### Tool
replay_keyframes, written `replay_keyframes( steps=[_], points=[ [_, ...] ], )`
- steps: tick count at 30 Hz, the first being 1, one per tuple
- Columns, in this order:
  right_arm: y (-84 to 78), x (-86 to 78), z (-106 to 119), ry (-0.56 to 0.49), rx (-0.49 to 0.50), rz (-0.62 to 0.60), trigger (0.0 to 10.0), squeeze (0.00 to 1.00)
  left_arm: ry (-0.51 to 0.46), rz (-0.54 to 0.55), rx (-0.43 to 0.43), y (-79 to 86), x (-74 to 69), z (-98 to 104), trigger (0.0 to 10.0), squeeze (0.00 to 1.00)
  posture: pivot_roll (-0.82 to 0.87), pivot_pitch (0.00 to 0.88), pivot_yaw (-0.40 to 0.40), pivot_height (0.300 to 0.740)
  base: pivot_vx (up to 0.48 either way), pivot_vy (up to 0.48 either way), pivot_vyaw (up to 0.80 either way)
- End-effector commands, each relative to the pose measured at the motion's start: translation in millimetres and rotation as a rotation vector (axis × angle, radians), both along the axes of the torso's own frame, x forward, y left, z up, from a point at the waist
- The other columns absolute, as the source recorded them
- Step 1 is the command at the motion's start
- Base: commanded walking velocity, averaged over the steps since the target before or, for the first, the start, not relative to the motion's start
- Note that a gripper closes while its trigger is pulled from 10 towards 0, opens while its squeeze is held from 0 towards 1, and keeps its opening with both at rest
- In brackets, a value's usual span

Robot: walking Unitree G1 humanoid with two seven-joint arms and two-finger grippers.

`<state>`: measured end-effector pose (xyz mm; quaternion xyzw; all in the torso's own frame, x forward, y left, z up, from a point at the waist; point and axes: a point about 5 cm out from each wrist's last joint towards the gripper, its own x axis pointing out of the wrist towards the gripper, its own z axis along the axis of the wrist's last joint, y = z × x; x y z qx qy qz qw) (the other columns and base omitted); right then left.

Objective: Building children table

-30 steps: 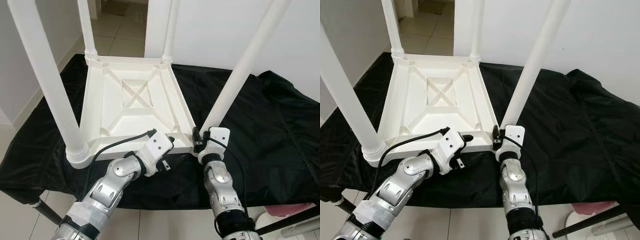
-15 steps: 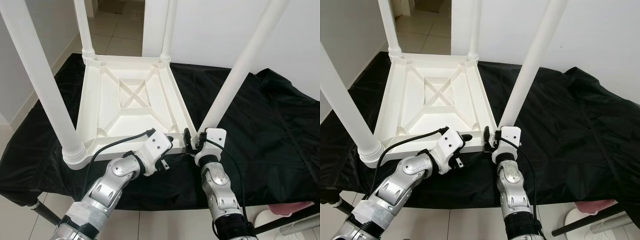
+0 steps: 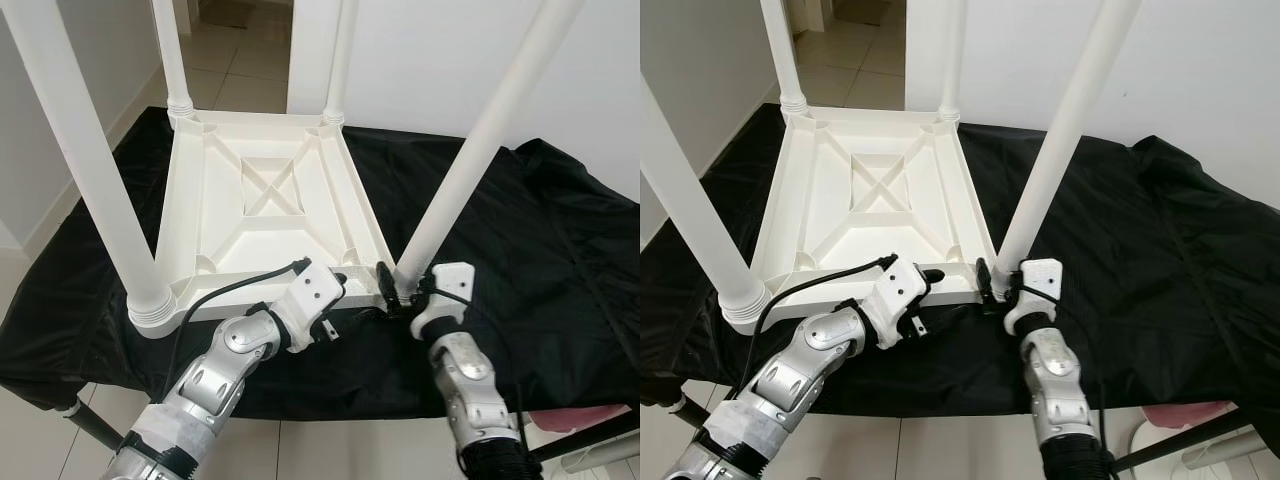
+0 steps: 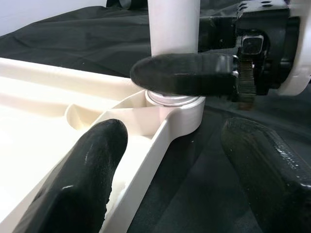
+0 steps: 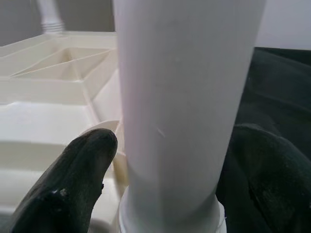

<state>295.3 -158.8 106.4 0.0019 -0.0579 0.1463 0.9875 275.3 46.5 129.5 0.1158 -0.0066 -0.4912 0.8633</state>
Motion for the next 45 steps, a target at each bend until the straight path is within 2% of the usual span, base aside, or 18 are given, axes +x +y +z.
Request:
replay_keyframes(
  steps=[1,4,7,13,14,15,16,30,31,32,33,39,41,45],
  points=[
    [-4.6,4.3,2,-0.004,-0.018,0.079,10.0,0.00,0.007,-0.041,0.013,-3.5,-2.6,-1,10.0,0.00,0.00,0.000,-0.086,0.740,0.000,0.000,0.00],
    [-5.2,6.9,3,-0.002,-0.041,0.122,10.0,0.00,0.006,-0.043,0.013,-3.8,-2.3,-1,10.0,0.00,0.00,0.000,-0.086,0.740,0.000,0.000,0.00],
    [-2.8,17.8,4,0.025,-0.090,0.234,10.0,0.00,0.002,-0.045,0.016,-3.7,-0.6,0,10.0,0.00,0.00,0.000,-0.084,0.740,0.000,0.000,0.00],
    [2.4,24.6,2,0.049,-0.129,0.307,10.0,0.00,-0.002,-0.044,0.019,-3.3,0.0,1,10.0,0.00,0.02,0.000,-0.088,0.740,0.000,0.000,0.00],
    [3.4,25.9,1,0.054,-0.141,0.315,8.5,0.00,-0.004,-0.042,0.019,-3.0,0.2,1,10.0,0.00,0.02,0.000,-0.091,0.740,0.000,0.000,0.00],
    [3.4,25.9,1,0.054,-0.141,0.315,8.5,0.00,-0.004,-0.042,0.019,-3.0,0.2,1,10.0,0.00,0.02,0.000,-0.091,0.740,0.000,0.000,0.00],
    [3.2,27.7,0,0.059,-0.146,0.314,0.0,0.00,-0.005,-0.039,0.020,-2.4,0.7,1,10.0,0.00,0.03,0.000,-0.095,0.740,0.000,0.000,0.00],
    [-9.6,26.2,-12,0.093,-0.110,0.304,0.0,0.00,-0.005,-0.031,0.021,-1.4,0.8,0,10.0,0.00,0.02,0.000,-0.094,0.740,0.000,0.000,0.00],
    [-10.5,25.8,-12,0.094,-0.101,0.299,1.0,0.00,-0.005,-0.033,0.021,-1.8,0.8,0,10.0,0.00,0.02,0.000,-0.094,0.740,0.000,0.000,0.00],
    [-11.1,25.5,-13,0.094,-0.096,0.296,1.0,0.00,-0.005,-0.034,0.021,-2.1,0.5,0,10.0,0.00,0.02,0.000,-0.095,0.740,0.000,0.000,0.00],
    [-11.3,25.1,-12,0.091,-0.077,0.287,10.0,0.00,-0.005,-0.036,0.020,-2.6,0.5,0,10.0,0.00,0.02,0.000,-0.095,0.740,0.000,0.000,0.00],
    [-10.2,22.9,-12,0.088,-0.028,0.200,10.0,0.00,-0.002,-0.042,0.019,-3.5,-0.9,-1,10.0,0.00,0.02,0.000,-0.099,0.740,0.000,0.000,0.00],
    [-7.9,23.5,-13,0.094,-0.006,0.110,10.0,0.00,0.001,-0.044,0.019,-4.2,-1.9,-2,10.0,0.00,0.02,0.000,-0.098,0.740,0.000,0.000,0.00],
    [-5.0,24.0,-13,0.092,0.018,0.046,10.0,0.00,0.003,-0.046,0.019,-4.9,-2.7,-3,10.0,0.00,0.01,0.000,-0.097,0.740,0.000,0.000,0.00]
  ],
)
